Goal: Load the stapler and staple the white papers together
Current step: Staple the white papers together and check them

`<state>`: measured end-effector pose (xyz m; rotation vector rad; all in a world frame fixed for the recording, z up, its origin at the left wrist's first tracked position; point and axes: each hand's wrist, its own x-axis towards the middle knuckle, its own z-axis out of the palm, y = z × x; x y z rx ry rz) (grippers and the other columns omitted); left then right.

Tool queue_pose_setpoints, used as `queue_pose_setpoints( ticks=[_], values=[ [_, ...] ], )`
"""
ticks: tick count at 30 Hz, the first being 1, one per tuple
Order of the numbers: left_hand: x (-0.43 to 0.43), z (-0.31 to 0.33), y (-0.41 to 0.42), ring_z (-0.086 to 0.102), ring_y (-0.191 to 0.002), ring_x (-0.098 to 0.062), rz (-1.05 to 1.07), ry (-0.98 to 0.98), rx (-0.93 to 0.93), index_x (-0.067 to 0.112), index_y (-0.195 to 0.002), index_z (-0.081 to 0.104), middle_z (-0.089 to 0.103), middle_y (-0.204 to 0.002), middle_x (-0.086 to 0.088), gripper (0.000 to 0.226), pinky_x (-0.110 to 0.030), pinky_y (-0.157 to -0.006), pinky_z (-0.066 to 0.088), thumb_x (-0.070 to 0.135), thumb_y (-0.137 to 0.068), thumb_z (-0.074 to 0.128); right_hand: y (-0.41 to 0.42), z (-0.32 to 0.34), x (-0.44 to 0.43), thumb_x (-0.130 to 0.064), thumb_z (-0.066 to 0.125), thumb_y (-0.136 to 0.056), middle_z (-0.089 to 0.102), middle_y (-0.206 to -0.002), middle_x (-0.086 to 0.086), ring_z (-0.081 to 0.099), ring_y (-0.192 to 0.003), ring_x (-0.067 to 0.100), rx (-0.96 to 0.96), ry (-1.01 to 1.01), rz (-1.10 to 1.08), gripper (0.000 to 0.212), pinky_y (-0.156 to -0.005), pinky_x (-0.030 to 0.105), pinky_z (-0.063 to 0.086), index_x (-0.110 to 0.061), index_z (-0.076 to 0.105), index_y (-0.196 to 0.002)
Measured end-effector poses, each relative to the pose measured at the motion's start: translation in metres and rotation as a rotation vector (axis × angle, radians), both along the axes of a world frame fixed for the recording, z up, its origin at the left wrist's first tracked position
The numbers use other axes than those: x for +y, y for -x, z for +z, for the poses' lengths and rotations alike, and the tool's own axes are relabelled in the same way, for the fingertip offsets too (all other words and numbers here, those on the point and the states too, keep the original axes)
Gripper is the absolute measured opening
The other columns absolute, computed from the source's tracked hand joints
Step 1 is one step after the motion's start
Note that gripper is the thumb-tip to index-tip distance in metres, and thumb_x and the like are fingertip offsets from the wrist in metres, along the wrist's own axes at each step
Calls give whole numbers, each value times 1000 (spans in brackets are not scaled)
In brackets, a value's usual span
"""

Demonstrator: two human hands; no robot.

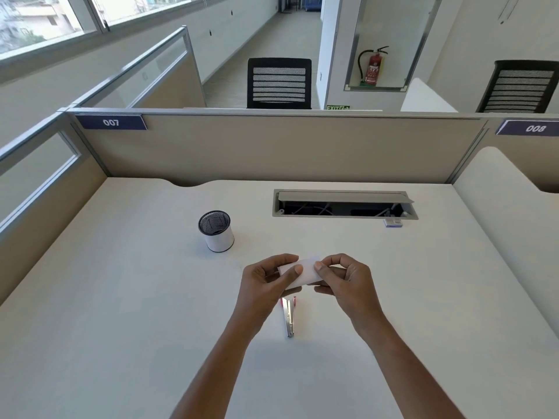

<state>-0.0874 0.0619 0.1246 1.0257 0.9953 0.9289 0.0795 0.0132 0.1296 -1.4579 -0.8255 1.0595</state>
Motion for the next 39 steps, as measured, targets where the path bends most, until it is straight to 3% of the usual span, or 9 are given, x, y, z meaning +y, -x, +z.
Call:
queue_pose_setpoints(
  ticks=[8,13,17,21,27,29,32,36,39],
  values=[
    [1,-2,1,77,-89,-25,-16,1,-8,6,-105,78,78,-98,-13,18,-34,-71,63,2,-87,76,0,0,0,-9,71,-93,79,-80,9,75,-83,17,-75,-33,18,25,-69,31,63,-20,68,-115],
    [1,-3,2,75,-82,-20,5,-10,3,6,-109,76,73,-71,1,20,-38,-74,64,4,-89,75,0,-2,1,-6,72,-91,78,-78,6,74,-78,13,-104,-55,10,27,-66,28,61,-21,75,-114],
    [1,-4,3,77,-87,-25,44,11,3,6,-103,77,79,-89,-16,14,-36,-72,64,4,-89,76,0,-3,1,-6,72,-91,75,-72,2,71,-73,10,-100,-64,9,20,-65,29,62,-19,78,-105],
    [2,-4,4,77,-87,-25,35,-1,28,7,-99,79,79,-93,-15,12,-35,-70,63,3,-89,76,-1,-5,4,-8,73,-91,75,-75,3,71,-73,10,-110,-62,1,12,-64,29,61,-18,79,-95],
    [5,-4,2,64,-69,-14,-25,-76,68,6,-109,78,59,-62,2,20,-38,-73,64,2,-90,73,-6,-3,7,-4,69,-93,73,-81,10,68,-74,11,-164,-89,122,22,-61,29,60,-19,78,-107],
    [6,-3,1,72,-78,-18,-18,-75,63,4,-105,79,73,-75,-6,16,-37,-72,64,2,-90,73,-7,-3,8,-5,70,-93,76,-85,3,70,-77,13,-169,-90,122,18,-61,28,59,-16,80,-103],
    [6,-2,1,75,-86,-23,-15,-66,58,4,-101,80,76,-99,-21,13,-35,-71,64,2,-90,73,-8,-4,10,-5,72,-91,79,-88,1,72,-76,12,-169,-87,102,14,-60,27,58,-13,81,-98],
    [7,-1,1,74,-85,-20,-49,-65,56,3,-104,79,75,-103,-23,14,-36,-73,64,3,-92,71,-10,-5,10,-6,73,-90,79,-84,1,68,-58,19,-186,-84,91,12,-57,30,58,-13,82,-96],
    [6,2,2,75,-90,-21,-93,-59,40,4,-108,78,76,-103,-18,17,-37,-76,64,7,-93,71,-10,-5,11,-5,73,-90,78,-84,3,68,-59,17,-171,-93,81,11,-57,29,58,-11,82,-95]
  ],
)
